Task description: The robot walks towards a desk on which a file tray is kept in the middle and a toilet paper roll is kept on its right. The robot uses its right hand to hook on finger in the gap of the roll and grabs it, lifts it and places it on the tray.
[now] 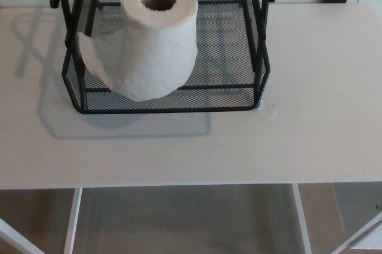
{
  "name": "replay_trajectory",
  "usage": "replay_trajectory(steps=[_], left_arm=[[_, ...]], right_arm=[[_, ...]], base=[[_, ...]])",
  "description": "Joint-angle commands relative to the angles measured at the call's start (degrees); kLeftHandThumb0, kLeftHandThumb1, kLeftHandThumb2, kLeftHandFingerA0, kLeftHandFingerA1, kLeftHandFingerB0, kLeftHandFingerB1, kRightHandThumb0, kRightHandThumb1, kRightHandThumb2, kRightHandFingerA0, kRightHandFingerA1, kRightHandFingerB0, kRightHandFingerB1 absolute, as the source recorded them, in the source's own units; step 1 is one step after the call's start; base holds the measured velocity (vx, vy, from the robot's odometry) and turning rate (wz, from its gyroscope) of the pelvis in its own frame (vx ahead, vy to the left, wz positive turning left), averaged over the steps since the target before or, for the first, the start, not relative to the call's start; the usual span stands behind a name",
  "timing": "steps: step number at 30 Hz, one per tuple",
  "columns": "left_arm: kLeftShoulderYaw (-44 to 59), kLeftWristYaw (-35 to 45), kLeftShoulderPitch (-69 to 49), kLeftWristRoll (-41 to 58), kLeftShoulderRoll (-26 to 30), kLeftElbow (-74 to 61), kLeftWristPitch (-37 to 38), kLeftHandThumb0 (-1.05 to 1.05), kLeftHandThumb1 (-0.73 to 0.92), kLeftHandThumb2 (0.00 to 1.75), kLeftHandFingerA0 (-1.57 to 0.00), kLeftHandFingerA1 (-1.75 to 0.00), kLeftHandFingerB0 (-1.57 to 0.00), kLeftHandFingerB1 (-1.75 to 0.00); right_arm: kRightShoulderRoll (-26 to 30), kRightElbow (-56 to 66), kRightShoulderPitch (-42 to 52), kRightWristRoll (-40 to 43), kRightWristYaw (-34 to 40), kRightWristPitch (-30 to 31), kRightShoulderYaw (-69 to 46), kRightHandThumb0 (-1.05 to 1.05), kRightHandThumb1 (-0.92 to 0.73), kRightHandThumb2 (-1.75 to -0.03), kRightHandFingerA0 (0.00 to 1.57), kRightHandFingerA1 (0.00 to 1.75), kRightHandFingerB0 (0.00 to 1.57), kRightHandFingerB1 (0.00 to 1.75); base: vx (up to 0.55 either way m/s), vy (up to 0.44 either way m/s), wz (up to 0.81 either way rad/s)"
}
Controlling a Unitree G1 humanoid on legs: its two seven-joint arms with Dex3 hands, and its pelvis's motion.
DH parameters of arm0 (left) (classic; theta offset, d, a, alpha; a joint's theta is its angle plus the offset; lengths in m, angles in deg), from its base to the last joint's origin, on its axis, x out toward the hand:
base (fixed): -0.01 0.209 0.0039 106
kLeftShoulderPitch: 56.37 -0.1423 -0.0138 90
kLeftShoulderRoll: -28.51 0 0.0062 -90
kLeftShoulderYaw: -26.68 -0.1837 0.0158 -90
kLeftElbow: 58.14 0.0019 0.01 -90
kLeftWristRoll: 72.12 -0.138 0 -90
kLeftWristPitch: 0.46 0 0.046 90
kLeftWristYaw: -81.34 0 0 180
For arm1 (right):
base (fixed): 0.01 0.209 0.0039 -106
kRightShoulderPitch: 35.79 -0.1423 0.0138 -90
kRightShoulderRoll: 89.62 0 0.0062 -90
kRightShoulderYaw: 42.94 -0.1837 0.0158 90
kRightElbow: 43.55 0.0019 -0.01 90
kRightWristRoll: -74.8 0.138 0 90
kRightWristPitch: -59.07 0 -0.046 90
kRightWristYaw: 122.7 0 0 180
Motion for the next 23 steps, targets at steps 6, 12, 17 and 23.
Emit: replay_trajectory(steps=[6,12,17,23], left_arm=[[2.24,-1.02,-1.59,2.23,0.88,0.99,2.0,-0.58,0.85,0.65,-0.49,-0.58,-0.31,-0.47],[2.71,-2.24,-2.12,2.36,0.82,1.61,1.74,-0.59,0.84,0.64,-0.49,-0.59,-0.31,-0.47],[4.2,-3.66,-1.2,3.44,0.64,2.01,-0.21,-0.57,0.83,0.64,-0.53,-0.62,-0.35,-0.48],[3.68,-2.46,-1.24,2.54,0.88,1.47,0.39,-0.58,0.83,0.64,-0.48,-0.6,-0.31,-0.48]], right_arm=[[-12.03,-22.06,17.8,11.31,44.11,9.38,-22.14,-0.71,-0.8,-1.12,0.26,0.6,0.04,0.46],[-13.49,-28.34,19.76,11.35,41.24,6.45,-17.93,-0.76,-0.91,-0.76,0.0,0.37,0.0,0.0],[-14.48,-29.21,20.7,1.99,42.52,4.43,-6.11,-0.77,-0.68,-1.0,0.27,0.54,0.0,0.12],[-12.4,-31.36,22.83,-11.94,43.89,0.98,13.63,-0.81,-0.7,-1.05,0.12,0.57,0.0,0.17]], base=[[0.0,0.0,0.0],[0.0,0.0,0.0],[0.0,0.0,0.0],[0.0,0.0,0.0]])
